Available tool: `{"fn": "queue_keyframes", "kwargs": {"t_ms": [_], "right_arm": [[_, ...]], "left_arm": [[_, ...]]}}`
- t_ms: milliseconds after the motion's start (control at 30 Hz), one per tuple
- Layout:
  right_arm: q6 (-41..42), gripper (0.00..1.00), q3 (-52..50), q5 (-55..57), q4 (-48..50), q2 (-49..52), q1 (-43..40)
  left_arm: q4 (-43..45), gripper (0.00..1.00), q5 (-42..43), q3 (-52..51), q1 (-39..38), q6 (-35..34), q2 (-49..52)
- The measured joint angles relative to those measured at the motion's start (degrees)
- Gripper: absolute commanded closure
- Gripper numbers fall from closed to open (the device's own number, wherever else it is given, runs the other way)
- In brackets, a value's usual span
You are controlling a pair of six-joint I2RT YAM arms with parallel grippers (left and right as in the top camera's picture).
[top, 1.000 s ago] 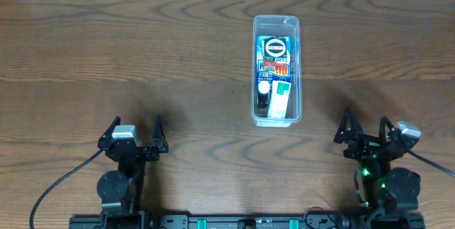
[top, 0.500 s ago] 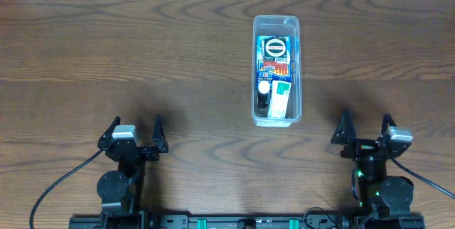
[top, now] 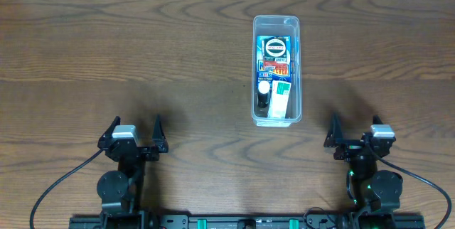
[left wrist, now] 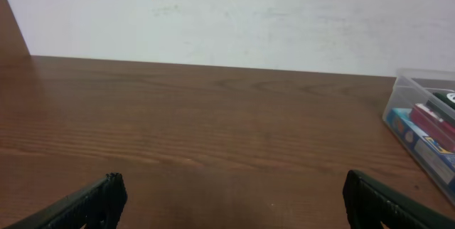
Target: Pack container
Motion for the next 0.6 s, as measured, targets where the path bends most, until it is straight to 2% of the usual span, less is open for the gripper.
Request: {"fn": "queue_keyframes", "kwargs": {"t_ms": [600], "right_arm": [[-1.60, 0.01, -0.04, -0.17, 0.13, -0.02, 0.00]], "left_arm": [[0.00, 0.02, 0.00, 0.00, 0.00, 0.00, 0.00]]}}
